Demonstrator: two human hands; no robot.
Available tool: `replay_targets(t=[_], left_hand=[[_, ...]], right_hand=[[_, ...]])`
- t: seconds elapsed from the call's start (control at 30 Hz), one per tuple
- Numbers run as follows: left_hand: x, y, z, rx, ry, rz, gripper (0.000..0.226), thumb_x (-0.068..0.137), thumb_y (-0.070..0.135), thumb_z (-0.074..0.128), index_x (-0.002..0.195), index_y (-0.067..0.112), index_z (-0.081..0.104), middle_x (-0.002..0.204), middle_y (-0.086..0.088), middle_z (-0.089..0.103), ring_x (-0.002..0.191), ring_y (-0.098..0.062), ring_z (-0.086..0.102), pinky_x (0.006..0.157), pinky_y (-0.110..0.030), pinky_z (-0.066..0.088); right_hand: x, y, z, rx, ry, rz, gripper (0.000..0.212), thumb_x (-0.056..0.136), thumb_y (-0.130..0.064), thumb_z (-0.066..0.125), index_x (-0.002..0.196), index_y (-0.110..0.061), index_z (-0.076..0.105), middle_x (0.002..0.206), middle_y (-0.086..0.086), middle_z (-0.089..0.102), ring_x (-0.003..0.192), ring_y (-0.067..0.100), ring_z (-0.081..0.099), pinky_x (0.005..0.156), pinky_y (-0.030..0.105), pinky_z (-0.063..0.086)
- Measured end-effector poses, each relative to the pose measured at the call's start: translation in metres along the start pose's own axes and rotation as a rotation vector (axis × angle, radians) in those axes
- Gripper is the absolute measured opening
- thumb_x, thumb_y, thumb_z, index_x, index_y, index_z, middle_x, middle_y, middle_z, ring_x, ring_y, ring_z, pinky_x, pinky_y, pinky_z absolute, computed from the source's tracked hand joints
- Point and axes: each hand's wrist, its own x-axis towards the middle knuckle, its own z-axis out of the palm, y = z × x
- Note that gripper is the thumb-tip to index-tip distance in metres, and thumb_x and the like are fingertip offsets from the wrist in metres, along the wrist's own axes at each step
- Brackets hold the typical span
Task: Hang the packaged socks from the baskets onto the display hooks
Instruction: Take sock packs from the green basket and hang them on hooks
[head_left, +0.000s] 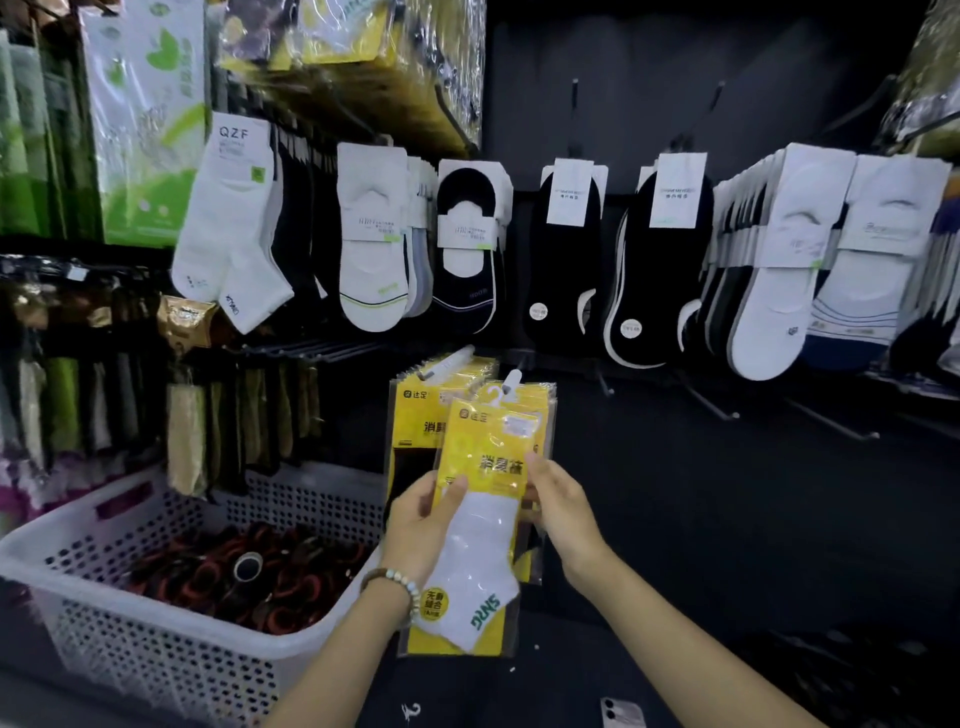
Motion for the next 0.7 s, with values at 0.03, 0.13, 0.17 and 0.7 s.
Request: replay_targets(t=[0.03, 0.13, 0.17, 0.7], left_hand=[[0.0, -0.001, 0.005, -0.006, -0.03, 0.003, 0.034, 0.082, 0.045, 0.058, 0.082, 0.011, 0.065, 0.071, -0.016, 0.056, 0.065, -0.026, 0.049, 0.063, -0.041, 0.044], [0.004, -0.005, 0.015, -0.033, -0.057, 0.001, 0.024, 0.088, 0.03, 0.058, 0.104, 0.013, 0.065, 0.095, -0.009, 0.07, 0.091, -0.026, 0.066, 0.083, -0.039, 0.054], [0.006, -0.004, 0.017, -0.029, -0.047, -0.002, 0.024, 0.089, 0.028, 0.058, 0.112, 0.021, 0.062, 0.099, 0.002, 0.071, 0.095, -0.015, 0.066, 0.082, -0.027, 0.054], [0.037, -0.022, 0.026, 0.074, -0.055, 0.025, 0.047, 0.095, 0.028, 0.049, 0.139, 0.031, 0.035, 0.127, 0.011, 0.049, 0.093, 0.016, 0.055, 0.073, -0.008, 0.046]], right_hand=[[-0.001, 0.0, -0.001, 0.013, 0.019, -0.017, 0.028, 0.098, -0.033, 0.047, 0.097, -0.012, 0.066, 0.088, 0.0, 0.074, 0.077, 0.008, 0.071, 0.061, 0.017, 0.054], [-0.001, -0.001, -0.006, 0.011, 0.127, -0.067, 0.025, 0.098, -0.025, 0.049, 0.093, -0.004, 0.063, 0.082, 0.0, 0.072, 0.069, 0.006, 0.069, 0.057, 0.015, 0.051], [0.001, -0.001, -0.008, -0.006, 0.162, -0.079, 0.025, 0.098, -0.024, 0.05, 0.092, -0.004, 0.063, 0.082, 0.001, 0.072, 0.068, 0.007, 0.068, 0.058, 0.016, 0.052], [0.046, 0.011, -0.002, -0.196, 0.305, -0.053, 0.034, 0.094, -0.03, 0.058, 0.084, 0.002, 0.06, 0.079, 0.011, 0.063, 0.075, 0.023, 0.059, 0.069, 0.032, 0.049]])
